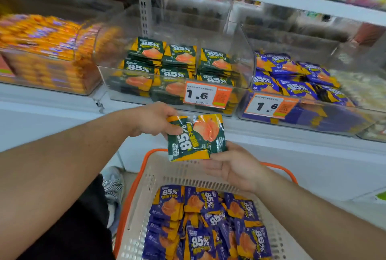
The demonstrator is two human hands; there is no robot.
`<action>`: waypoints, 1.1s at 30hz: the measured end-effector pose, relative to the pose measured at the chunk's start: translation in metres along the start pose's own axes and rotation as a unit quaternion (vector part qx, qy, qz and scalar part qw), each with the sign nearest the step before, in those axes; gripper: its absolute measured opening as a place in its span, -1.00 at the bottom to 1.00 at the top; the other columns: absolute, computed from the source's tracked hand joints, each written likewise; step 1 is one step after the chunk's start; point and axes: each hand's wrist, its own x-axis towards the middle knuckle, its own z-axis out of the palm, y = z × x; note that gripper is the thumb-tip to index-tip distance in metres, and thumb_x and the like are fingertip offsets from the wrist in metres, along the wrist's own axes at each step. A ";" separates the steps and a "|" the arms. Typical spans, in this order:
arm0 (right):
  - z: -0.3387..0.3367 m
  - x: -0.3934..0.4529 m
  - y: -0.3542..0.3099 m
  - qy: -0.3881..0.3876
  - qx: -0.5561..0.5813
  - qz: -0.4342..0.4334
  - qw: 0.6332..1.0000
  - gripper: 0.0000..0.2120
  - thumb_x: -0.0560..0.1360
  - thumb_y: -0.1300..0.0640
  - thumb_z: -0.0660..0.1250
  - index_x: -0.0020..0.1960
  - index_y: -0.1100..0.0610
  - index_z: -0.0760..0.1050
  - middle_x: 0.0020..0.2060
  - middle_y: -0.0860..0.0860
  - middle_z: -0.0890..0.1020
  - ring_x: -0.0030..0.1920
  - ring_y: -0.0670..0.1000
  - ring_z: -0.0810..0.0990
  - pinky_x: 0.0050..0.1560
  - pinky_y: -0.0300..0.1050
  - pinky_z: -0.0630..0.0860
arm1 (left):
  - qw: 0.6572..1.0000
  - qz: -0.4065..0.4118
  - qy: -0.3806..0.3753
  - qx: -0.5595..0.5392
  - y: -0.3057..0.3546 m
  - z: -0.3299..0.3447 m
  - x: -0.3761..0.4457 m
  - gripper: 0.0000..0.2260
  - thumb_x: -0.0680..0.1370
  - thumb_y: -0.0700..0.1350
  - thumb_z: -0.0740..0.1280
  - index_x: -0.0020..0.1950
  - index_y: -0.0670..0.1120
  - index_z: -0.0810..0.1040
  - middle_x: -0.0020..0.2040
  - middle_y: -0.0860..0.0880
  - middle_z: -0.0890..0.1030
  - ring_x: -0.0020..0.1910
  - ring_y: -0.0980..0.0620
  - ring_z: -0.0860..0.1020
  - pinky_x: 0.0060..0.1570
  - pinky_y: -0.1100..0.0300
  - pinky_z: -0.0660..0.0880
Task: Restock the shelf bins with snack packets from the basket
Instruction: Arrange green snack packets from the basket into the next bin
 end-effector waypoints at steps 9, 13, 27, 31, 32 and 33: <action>0.035 -0.017 -0.096 0.022 -0.315 -0.242 0.917 -0.67 0.41 0.52 0.38 -0.15 0.14 0.37 -0.05 0.14 0.67 -0.20 0.05 0.56 -0.19 -0.10 0.48 | 0.995 0.082 0.051 -0.014 0.010 -0.037 -0.025 -0.85 0.58 -0.25 0.33 -0.04 0.02 0.53 -0.32 0.09 0.53 -0.36 0.15 0.45 -0.29 0.24 0.35; 0.063 -0.012 -0.113 -0.040 -0.385 -0.224 0.895 -0.64 0.41 0.62 0.23 -0.21 0.16 0.35 -0.17 0.16 0.65 -0.35 -0.02 0.57 -0.37 -0.22 0.44 | 0.993 0.101 0.047 0.035 0.011 -0.049 -0.032 -0.79 0.58 -0.16 0.34 -0.02 0.20 0.50 -0.11 -0.04 0.61 -0.16 0.00 0.54 -0.10 -0.01 0.49; 0.117 0.034 -0.140 0.049 -0.300 -0.332 0.893 -0.83 0.42 0.26 0.51 -0.13 0.06 0.56 -0.27 0.10 0.65 -0.31 0.03 0.67 -0.30 -0.08 0.60 | 0.821 0.106 0.541 -0.148 -0.001 -0.089 -0.034 -0.87 0.57 -0.16 0.31 -0.04 0.09 0.47 -0.16 0.03 0.62 -0.25 0.08 0.52 -0.16 0.14 0.43; 0.139 0.083 -0.163 0.147 -0.282 -0.320 0.892 -0.88 0.42 0.14 0.51 -0.11 -0.02 0.60 0.05 0.09 0.63 0.04 0.12 0.63 0.08 0.05 0.59 | 0.792 0.074 0.585 -0.156 -0.015 -0.096 -0.040 -0.79 0.55 -0.23 0.25 -0.17 0.09 0.44 -0.14 -0.01 0.63 -0.29 0.10 0.48 -0.24 0.20 0.41; 0.147 0.096 -0.165 0.148 -0.284 -0.297 0.900 -0.85 0.46 0.19 0.48 -0.04 0.01 0.58 0.08 0.08 0.61 0.05 0.11 0.61 0.08 0.02 0.58 | 0.789 0.073 0.591 -0.152 -0.015 -0.095 -0.041 -0.77 0.54 -0.23 0.25 -0.19 0.09 0.43 -0.15 0.00 0.63 -0.29 0.10 0.48 -0.20 0.17 0.44; 0.155 0.109 -0.165 0.144 -0.291 -0.272 0.906 -0.83 0.48 0.23 0.46 0.04 0.06 0.57 0.10 0.09 0.60 0.04 0.11 0.61 0.09 0.05 0.60 | 0.785 0.074 0.597 -0.149 -0.015 -0.095 -0.042 -0.77 0.54 -0.23 0.25 -0.21 0.10 0.43 -0.16 0.01 0.63 -0.28 0.08 0.49 -0.16 0.13 0.46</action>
